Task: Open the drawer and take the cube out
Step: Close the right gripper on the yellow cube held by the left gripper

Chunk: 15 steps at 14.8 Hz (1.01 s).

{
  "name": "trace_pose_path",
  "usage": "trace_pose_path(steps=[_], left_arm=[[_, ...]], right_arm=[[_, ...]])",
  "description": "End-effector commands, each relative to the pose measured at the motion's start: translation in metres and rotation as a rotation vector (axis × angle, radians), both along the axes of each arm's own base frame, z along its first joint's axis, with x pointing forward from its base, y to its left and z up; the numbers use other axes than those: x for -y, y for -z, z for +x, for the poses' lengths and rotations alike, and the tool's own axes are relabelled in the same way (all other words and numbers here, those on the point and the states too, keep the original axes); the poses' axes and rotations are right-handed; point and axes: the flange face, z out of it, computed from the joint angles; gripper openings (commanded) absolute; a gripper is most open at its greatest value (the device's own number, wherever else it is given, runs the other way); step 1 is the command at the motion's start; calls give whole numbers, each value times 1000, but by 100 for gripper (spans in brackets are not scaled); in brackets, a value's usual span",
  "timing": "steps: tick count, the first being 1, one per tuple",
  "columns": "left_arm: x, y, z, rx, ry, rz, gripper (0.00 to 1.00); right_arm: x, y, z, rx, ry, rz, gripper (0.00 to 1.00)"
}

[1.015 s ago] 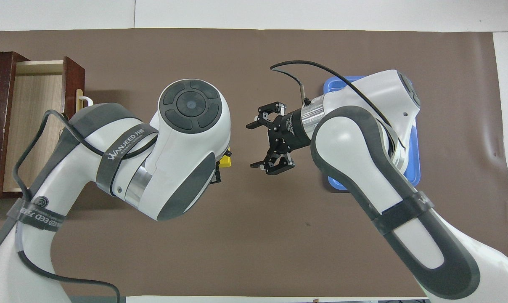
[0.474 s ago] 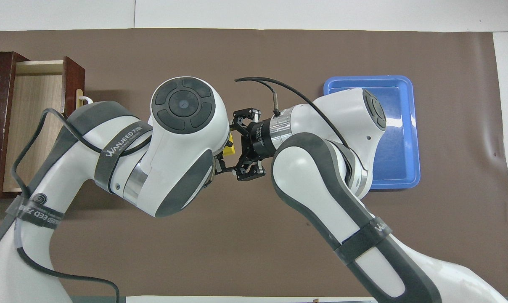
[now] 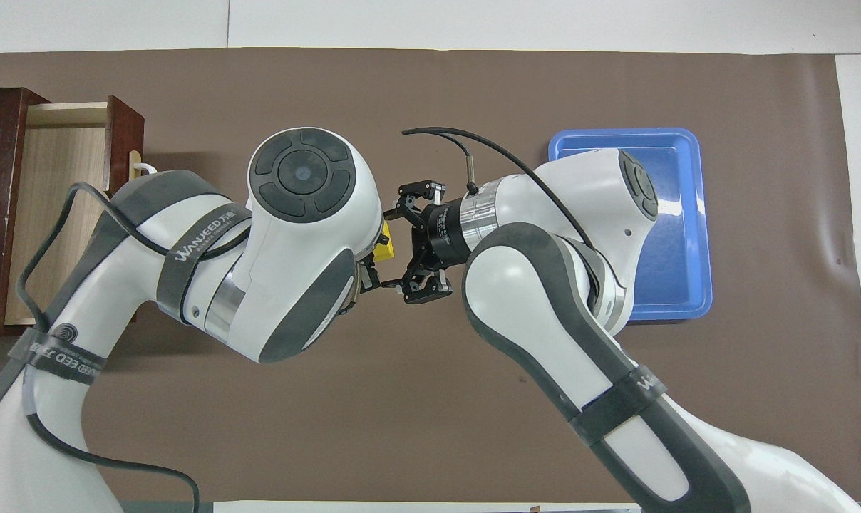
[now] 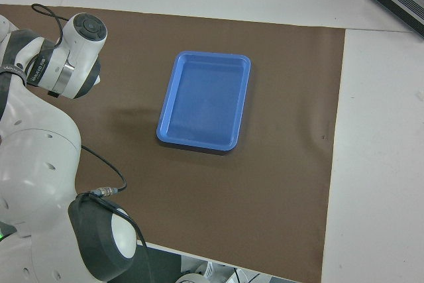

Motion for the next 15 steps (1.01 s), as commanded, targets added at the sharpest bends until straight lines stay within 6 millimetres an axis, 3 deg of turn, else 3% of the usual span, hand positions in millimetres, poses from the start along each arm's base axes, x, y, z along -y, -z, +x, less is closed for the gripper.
trace_pose_path(steps=[1,10,15], left_arm=[[1,1,-1,3,-8,-17,0],[7,0,-6,4,44,-17,0],[13,0,-10,4,60,-17,0]], right_arm=[[6,0,-2,-2,24,10,99],[12,6,1,92,-143,-43,100],[12,5,2,97,-145,-41,99]])
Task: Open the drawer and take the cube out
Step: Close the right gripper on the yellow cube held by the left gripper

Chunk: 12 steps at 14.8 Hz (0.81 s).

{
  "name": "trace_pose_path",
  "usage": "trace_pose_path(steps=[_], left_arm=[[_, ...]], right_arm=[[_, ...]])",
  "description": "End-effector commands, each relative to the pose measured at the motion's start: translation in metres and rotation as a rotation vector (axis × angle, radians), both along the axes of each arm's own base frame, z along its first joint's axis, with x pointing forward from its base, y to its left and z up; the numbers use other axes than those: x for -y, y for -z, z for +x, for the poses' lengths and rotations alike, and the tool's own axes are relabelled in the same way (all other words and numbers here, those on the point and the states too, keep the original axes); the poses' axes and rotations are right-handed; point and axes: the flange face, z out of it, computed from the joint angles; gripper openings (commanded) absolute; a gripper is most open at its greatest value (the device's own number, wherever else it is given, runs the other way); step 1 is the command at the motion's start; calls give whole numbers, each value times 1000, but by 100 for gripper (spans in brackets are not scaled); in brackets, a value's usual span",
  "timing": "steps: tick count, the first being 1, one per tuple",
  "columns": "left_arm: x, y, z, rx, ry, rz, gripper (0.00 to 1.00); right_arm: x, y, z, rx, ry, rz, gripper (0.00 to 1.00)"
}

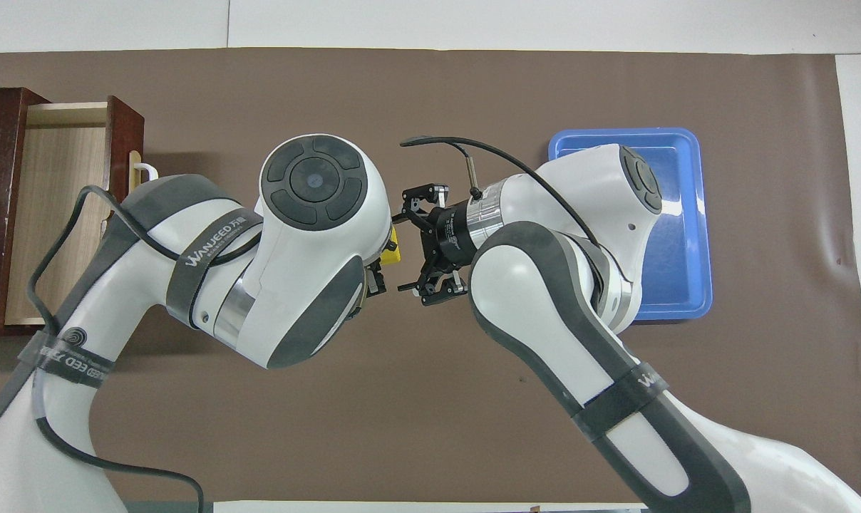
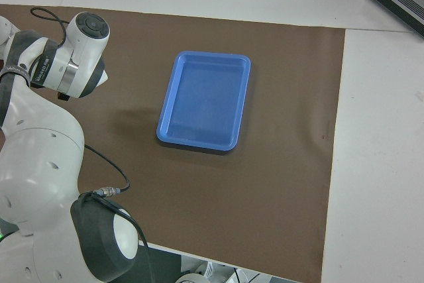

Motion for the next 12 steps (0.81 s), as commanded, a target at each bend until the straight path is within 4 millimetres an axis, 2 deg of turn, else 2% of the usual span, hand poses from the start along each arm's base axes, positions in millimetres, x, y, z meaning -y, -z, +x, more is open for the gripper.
trace_pose_path(steps=[1,12], left_arm=[[4,0,-4,3,26,-15,0],[8,0,-8,0,66,-12,0]], right_arm=[[4,-2,2,11,-19,-3,99],[-1,-4,0,-2,-6,3,95]])
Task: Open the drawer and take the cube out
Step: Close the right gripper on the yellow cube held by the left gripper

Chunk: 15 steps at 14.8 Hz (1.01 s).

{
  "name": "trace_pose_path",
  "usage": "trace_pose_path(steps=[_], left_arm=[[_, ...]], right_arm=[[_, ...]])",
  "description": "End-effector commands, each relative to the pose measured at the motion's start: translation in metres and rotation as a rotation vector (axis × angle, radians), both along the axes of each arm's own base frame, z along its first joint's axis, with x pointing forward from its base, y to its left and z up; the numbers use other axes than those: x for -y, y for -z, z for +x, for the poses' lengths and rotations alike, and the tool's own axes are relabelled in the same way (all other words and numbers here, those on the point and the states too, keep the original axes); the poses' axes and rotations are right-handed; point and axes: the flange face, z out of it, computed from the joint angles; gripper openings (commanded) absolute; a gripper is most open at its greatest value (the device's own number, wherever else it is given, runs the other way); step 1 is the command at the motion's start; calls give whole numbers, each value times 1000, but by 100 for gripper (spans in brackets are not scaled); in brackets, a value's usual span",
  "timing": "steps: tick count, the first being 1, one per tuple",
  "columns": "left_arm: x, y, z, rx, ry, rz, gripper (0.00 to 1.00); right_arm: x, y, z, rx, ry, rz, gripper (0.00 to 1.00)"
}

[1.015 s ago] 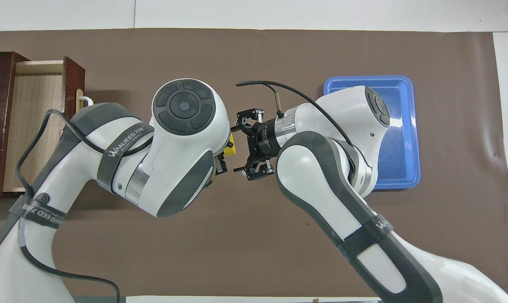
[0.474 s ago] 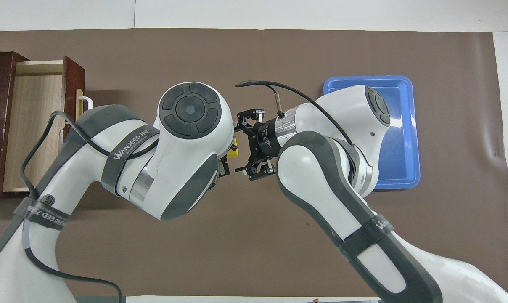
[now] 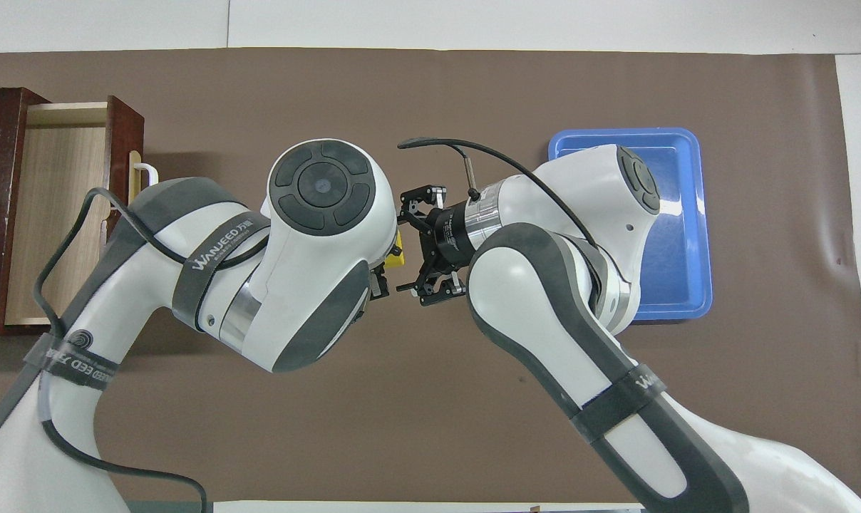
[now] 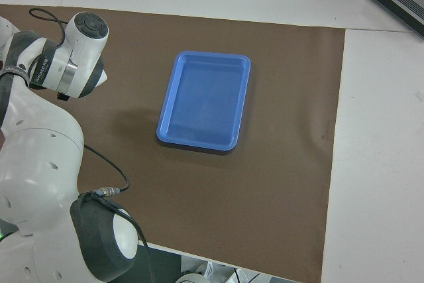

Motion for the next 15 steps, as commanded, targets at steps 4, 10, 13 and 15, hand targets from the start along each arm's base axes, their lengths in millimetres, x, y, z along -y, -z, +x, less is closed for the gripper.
trace_pose_path(steps=[4,10,13,15], left_arm=[[4,-1,-5,2,43,-12,0],[5,0,-6,-1,86,-12,0],[5,0,-6,-1,87,-12,0],[6,-1,-6,2,88,-12,0]], right_arm=[[0,-3,1,-17,15,5,83],[-2,-3,0,-7,12,4,0],[0,-3,1,-4,15,3,0],[1,-3,2,-2,17,2,0]])
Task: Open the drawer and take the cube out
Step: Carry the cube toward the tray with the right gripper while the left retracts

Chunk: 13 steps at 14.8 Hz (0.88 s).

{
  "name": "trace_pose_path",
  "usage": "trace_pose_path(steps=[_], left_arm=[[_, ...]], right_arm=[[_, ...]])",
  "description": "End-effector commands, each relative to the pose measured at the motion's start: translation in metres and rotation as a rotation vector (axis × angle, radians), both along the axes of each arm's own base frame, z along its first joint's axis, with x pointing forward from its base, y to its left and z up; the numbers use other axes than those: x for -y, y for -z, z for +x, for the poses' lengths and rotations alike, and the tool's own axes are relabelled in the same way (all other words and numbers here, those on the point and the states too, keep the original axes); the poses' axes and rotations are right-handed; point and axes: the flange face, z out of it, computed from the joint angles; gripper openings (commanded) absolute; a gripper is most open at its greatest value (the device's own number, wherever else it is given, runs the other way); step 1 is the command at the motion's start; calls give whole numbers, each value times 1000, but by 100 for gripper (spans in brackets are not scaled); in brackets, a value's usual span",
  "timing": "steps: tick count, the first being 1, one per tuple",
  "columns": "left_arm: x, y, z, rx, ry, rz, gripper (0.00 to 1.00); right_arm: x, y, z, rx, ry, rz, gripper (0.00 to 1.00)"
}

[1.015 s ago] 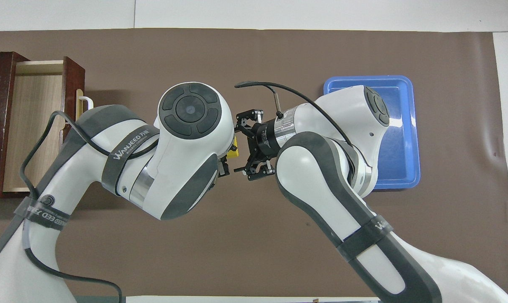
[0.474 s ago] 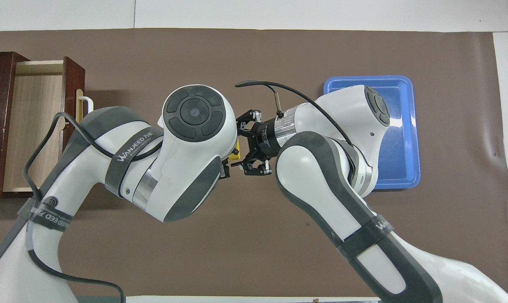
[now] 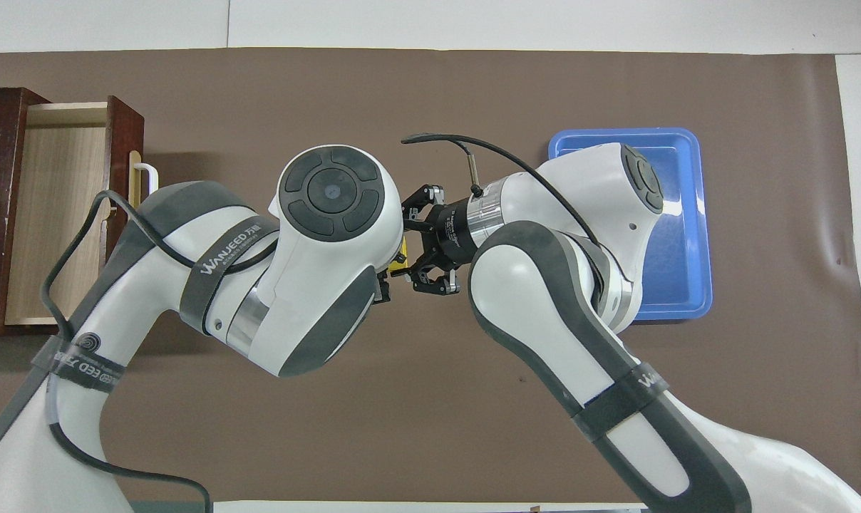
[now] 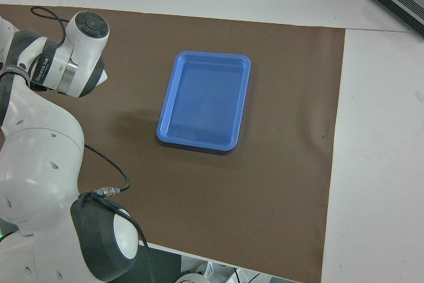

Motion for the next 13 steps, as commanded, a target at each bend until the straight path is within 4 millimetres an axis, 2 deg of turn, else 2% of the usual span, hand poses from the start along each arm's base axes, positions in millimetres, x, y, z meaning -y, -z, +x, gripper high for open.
trace_pose_path(steps=[1,2,5,8,10,12,13], left_arm=[[1,-3,-1,7,23,-17,41],[0,-3,-1,7,25,-16,99],[-4,-5,1,3,52,-12,100],[-21,-7,6,-20,143,4,100],[-57,0,25,-38,88,14,100],[-113,9,52,-52,-10,19,100],[-144,11,66,-55,-63,20,100]], right_arm=[[-1,-1,-1,6,-11,2,0],[-1,-1,-1,6,-11,2,0],[0,-1,0,8,-11,2,0],[3,-1,2,8,-10,1,0],[15,-1,7,13,-11,-1,0],[38,-2,16,22,-22,0,0],[60,0,23,24,-31,3,0]])
